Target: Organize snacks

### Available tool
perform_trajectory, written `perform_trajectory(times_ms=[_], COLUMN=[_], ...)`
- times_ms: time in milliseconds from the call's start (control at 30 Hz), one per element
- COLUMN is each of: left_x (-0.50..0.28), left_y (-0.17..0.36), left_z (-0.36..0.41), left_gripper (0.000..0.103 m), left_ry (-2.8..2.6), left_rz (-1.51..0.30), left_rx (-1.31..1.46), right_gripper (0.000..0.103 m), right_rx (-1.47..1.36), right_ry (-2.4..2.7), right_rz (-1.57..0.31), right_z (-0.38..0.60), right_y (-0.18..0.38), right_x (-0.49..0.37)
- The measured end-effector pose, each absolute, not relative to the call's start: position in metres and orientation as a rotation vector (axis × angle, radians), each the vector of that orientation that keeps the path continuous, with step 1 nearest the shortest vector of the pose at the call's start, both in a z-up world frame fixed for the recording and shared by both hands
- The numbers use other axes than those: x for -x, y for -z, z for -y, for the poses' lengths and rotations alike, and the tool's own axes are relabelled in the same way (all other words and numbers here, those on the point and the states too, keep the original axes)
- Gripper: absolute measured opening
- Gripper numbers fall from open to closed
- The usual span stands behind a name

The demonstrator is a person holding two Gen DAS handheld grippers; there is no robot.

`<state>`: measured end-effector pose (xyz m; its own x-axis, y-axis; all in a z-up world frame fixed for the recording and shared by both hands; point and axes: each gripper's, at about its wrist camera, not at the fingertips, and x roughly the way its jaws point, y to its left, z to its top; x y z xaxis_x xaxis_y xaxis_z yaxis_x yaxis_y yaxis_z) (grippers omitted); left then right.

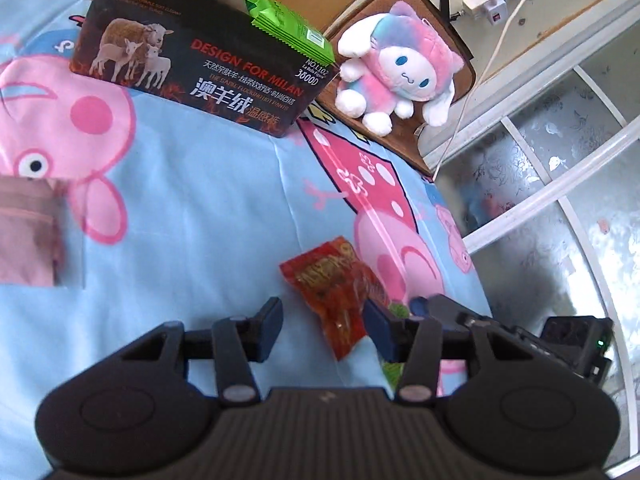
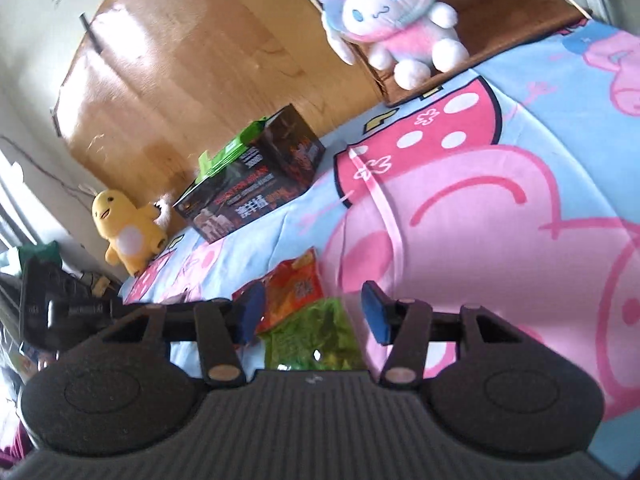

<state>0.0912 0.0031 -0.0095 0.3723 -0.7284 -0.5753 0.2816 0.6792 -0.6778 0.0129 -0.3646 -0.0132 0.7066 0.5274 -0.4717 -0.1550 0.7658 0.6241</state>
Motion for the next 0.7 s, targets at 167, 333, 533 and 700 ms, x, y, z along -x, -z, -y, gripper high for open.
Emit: perform_trajectory(times_ms=[167,333,533,700], left_x=[-0.095,-0.096,-0.095,-0.11], left_y=[0.015,0.017,-0.008,-0.036], left_z=[0.003,0.005,-0.008,-0.028], left_gripper=[0.038,0.018,0.016,0.016], left_ry=[0.687,0.647,0.641,0.627], left_rz=[-1.014,-1.012,-0.919,-0.826], left_rx=[0.58,0.554,0.541,0.546], right_gripper=[0.038,0.022,0.014,0.012], right_rx=[-0.688,-0.721,-0.667,-0.626], right_ry=[-0.476,-0.529,-0.596,-0.654], right_rz=[-0.756,-0.775,-0.681,-0.64], right_z=[0.36,0.347,0.335,0.315], right_y=[0.025,0.027,-0.003,-0.029], right_x=[-0.032,-0.032,-0.037,-0.063])
